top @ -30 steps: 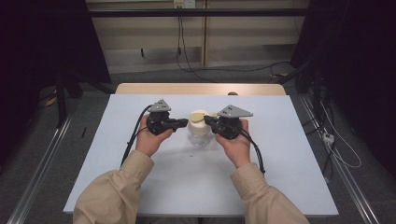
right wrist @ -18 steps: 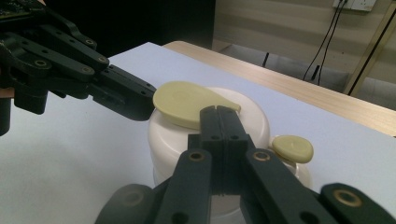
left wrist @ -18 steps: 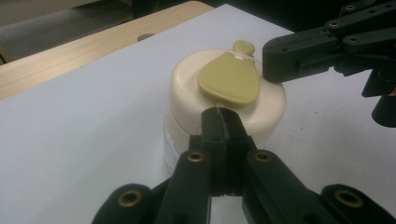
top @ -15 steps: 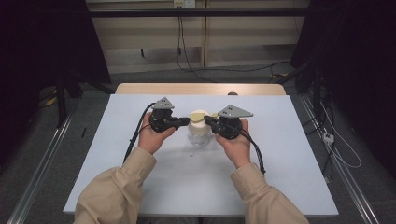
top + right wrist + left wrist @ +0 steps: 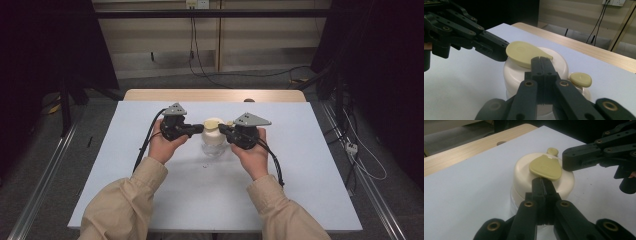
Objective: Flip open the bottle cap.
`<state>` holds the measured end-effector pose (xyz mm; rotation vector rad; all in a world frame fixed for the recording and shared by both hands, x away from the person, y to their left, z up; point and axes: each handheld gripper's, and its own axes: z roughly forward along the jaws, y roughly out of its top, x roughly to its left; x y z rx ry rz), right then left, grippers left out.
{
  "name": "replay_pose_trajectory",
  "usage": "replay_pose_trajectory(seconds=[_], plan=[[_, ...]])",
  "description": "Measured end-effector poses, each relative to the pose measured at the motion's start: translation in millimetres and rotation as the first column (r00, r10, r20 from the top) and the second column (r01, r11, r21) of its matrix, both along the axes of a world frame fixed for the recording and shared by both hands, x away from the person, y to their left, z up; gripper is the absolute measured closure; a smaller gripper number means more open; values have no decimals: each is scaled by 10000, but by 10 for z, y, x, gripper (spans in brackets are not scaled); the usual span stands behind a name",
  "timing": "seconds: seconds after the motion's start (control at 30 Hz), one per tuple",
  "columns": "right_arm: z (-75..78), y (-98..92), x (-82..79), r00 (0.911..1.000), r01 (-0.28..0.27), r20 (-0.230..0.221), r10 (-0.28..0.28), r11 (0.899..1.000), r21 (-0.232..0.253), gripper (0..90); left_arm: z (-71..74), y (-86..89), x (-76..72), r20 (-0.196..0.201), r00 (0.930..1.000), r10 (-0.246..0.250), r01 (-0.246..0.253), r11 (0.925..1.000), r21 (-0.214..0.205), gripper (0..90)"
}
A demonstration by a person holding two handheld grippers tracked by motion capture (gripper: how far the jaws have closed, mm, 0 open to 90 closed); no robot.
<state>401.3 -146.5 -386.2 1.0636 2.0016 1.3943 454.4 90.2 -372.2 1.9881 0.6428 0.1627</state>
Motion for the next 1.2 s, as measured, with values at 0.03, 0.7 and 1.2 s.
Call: replay_pose_trajectory(seconds=[0.03,0.7,1.2], plan=[[-1,0,-2,10000,12,-12,-12,10000,10,900,10,-3,0,-10,10000,-22,22,10000,59,900],[-6,2,-7,10000,43,38,-43,10000,10,900,112,-58,6,108,9999,-60,62,9998,-169,900],[-11,0,-10,10000,41,39,-41,10000,90,900,112,-190,11,197,9994,-268,268,9996,-26,900]])
